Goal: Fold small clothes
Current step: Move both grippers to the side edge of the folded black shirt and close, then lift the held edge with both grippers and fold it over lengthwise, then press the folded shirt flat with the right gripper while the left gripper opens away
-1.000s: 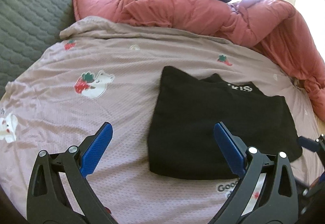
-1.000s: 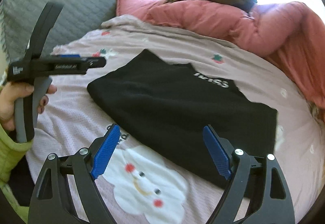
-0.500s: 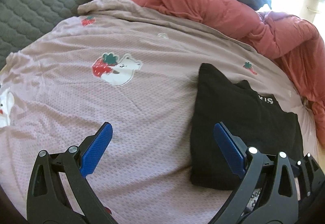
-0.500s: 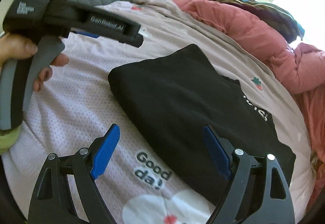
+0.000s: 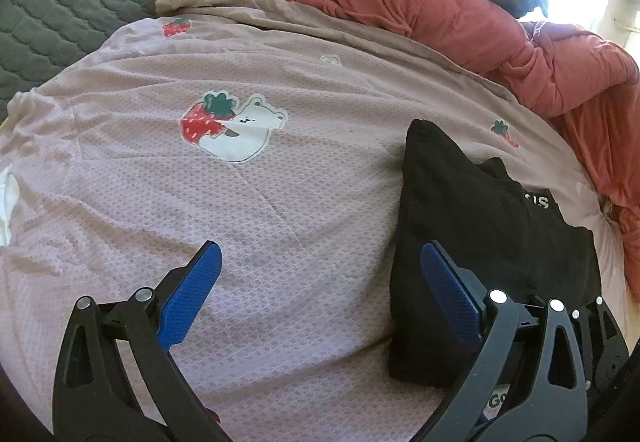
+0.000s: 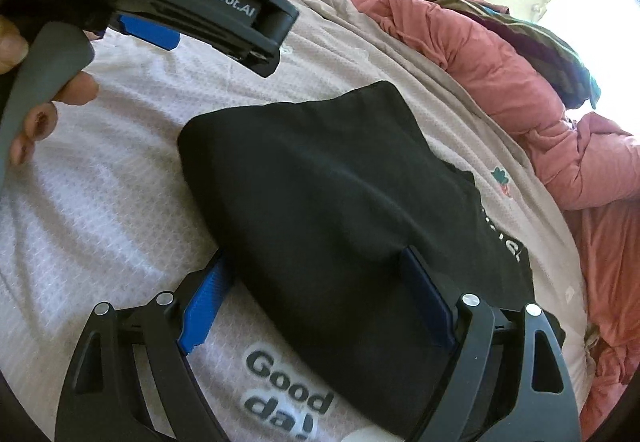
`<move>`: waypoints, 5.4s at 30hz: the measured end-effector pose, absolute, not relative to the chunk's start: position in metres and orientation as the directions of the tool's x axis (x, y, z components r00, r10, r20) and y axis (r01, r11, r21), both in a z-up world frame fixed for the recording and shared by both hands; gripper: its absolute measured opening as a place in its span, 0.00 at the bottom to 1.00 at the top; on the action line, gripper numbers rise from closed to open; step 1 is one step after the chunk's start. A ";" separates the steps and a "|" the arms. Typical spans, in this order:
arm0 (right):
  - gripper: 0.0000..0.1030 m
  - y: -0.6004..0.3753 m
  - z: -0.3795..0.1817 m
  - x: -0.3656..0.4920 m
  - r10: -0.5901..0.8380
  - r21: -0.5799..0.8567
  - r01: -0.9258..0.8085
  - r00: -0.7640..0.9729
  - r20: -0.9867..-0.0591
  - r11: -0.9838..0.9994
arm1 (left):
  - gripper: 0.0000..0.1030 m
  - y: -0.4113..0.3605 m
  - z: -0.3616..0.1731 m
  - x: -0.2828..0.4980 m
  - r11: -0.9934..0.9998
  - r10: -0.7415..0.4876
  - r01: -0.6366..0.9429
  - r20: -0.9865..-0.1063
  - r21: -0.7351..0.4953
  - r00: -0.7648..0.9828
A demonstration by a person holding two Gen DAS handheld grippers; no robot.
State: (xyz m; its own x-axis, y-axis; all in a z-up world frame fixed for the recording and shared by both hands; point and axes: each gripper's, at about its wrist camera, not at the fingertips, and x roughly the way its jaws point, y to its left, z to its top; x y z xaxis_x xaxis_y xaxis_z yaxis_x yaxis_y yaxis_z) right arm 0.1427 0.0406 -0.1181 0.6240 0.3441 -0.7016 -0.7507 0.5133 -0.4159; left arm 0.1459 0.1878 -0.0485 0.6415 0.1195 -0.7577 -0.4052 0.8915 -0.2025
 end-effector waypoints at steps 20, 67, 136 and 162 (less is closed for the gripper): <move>0.08 0.021 -0.101 0.134 0.479 -0.382 -0.752 0.644 -0.597 0.537 | 0.91 0.181 -0.061 0.198 0.848 -0.188 -0.293 -0.767 -0.442 0.614; 0.06 -0.202 -0.055 0.144 0.606 0.175 -0.607 0.634 -0.481 0.775 | 0.26 -0.051 0.028 0.254 0.931 -0.314 0.020 -0.771 -0.365 0.554; 0.54 -0.282 -0.085 0.335 0.637 0.556 -0.313 0.337 -0.694 0.770 | 0.67 -0.053 -0.035 0.200 0.983 -0.173 0.052 -0.787 -0.177 0.592; 0.12 -0.291 -0.062 0.314 0.605 0.470 -0.387 0.416 -0.679 0.793 | 0.67 -0.057 -0.027 0.194 0.981 -0.187 0.077 -0.775 -0.177 0.604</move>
